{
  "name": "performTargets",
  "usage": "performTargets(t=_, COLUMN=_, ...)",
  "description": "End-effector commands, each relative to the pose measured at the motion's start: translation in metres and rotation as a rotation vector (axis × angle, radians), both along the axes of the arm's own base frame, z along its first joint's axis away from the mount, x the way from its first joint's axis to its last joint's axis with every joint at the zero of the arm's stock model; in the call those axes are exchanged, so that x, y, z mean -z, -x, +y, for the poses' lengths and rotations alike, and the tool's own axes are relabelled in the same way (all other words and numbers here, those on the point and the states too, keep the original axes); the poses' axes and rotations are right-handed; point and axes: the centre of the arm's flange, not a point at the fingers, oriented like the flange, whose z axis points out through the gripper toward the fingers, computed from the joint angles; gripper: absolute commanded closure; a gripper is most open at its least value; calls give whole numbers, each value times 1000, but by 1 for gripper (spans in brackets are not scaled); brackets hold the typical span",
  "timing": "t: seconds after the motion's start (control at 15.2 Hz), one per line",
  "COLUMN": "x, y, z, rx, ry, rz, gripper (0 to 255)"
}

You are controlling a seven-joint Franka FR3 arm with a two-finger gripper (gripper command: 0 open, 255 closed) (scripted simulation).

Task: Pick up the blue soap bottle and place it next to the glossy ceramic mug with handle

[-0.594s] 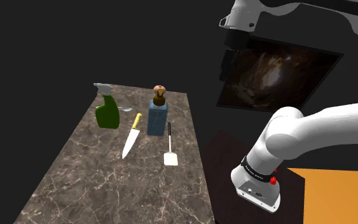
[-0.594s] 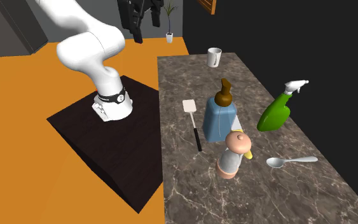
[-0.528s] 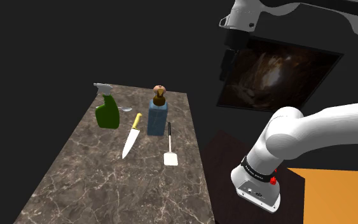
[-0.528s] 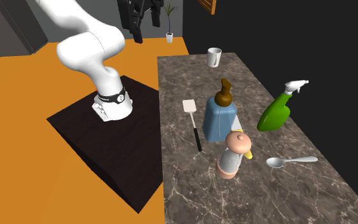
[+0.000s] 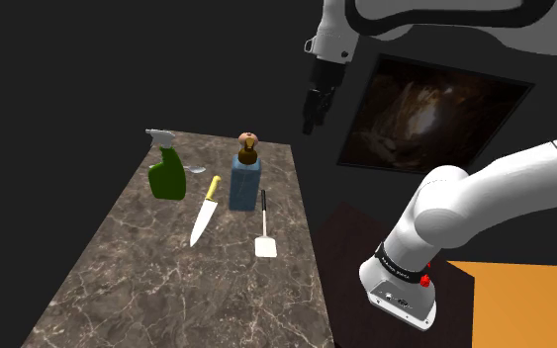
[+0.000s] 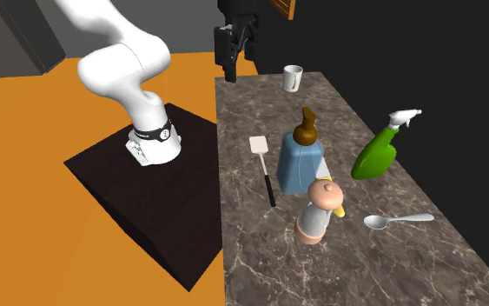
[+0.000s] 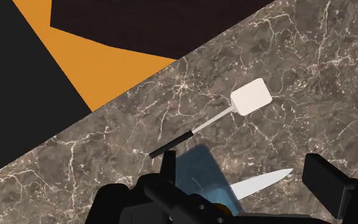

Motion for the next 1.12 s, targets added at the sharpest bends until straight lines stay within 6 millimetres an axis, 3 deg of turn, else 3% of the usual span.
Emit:
performTargets(t=0.0, x=8, y=-24, z=14, rx=-3, ry=13, rz=-12, gripper=0)
performTargets(t=0.73, x=65, y=-134, z=75, rx=-15, ry=87, rz=-63, gripper=0)
performTargets(t=1.06, x=92, y=-134, z=75, rx=-15, ry=87, rz=-63, gripper=0)
